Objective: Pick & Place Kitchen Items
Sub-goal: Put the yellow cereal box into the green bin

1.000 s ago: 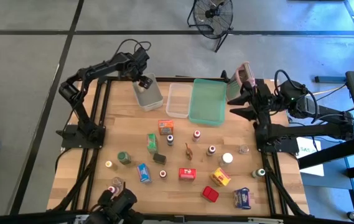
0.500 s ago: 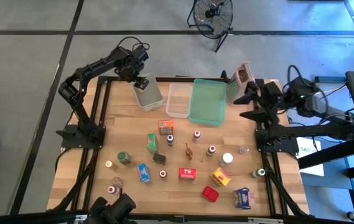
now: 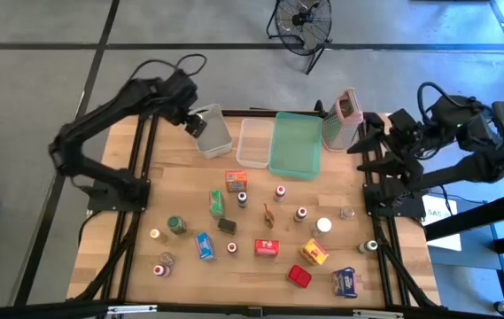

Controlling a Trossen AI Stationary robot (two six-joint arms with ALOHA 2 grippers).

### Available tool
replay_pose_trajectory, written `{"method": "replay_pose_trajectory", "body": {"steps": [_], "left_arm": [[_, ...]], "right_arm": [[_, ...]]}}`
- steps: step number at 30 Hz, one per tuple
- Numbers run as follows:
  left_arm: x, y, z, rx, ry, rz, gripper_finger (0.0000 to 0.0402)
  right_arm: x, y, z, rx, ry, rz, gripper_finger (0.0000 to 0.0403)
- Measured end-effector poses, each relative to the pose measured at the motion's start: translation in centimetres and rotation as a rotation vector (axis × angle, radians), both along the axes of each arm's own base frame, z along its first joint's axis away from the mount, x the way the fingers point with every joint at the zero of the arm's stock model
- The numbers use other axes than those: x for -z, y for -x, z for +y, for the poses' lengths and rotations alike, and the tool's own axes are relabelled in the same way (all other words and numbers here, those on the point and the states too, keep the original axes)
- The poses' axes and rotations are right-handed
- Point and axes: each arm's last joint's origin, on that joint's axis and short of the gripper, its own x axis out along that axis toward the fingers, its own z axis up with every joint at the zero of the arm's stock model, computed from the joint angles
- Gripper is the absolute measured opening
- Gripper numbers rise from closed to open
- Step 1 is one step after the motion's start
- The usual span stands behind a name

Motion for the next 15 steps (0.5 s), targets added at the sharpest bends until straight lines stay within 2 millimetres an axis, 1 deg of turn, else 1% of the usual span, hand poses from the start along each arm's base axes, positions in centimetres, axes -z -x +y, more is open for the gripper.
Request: {"method": "replay_pose_trajectory", "body": {"steps": [3,7,12,15], "left_arm": [[-1.7,1.1,-2.6,0.017,-0.05,-0.073,0.0231],[-3.1,2.4,-5.5,0.027,-0.115,-0.147,0.023],[-4.0,3.1,-8.0,0.027,-0.153,-0.213,0.023],[-4.1,3.0,-9.2,0.05,-0.136,-0.238,0.023]], "right_arm": [[-0.7,-1.5,0.9,-0.008,-0.006,0.025,0.0252],[-0.9,-3.3,2.4,-0.068,0.011,0.109,0.0252],[-0.8,-4.6,4.6,-0.095,0.034,0.225,0.0252],[0.0,-5.0,5.7,-0.073,0.062,0.346,0.0252]]}}
